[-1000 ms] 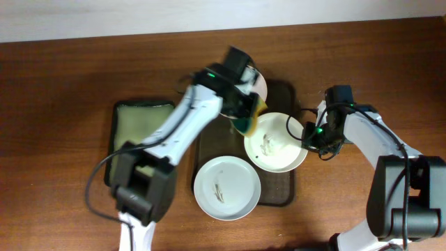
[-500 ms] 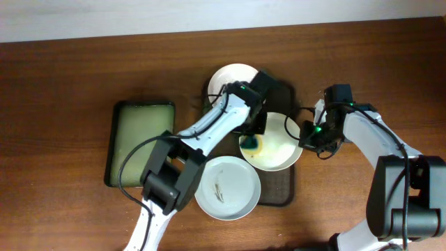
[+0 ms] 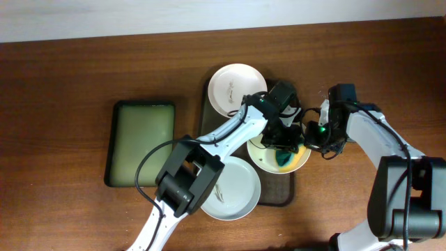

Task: Clean dirty plates on tray and stack at the side
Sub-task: 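Scrub the right plate with the sponge in the left gripper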

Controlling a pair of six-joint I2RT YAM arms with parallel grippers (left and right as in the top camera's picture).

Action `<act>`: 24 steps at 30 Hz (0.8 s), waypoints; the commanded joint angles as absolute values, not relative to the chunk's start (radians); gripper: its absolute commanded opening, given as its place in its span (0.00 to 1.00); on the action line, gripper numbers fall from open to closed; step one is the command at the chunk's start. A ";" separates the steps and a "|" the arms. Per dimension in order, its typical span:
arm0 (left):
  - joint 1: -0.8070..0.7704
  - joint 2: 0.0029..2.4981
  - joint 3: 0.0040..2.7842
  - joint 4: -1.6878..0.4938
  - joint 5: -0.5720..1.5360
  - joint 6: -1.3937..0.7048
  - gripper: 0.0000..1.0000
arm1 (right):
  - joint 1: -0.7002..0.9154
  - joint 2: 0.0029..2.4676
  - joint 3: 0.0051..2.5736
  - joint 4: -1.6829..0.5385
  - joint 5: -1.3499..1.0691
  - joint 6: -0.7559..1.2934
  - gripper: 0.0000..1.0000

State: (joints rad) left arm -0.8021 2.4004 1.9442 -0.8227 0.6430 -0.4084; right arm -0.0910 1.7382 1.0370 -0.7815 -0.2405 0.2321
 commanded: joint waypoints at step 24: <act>-0.807 2.495 2.129 -0.905 0.623 -0.297 0.00 | -0.084 1.753 1.034 -0.773 -0.231 0.214 0.05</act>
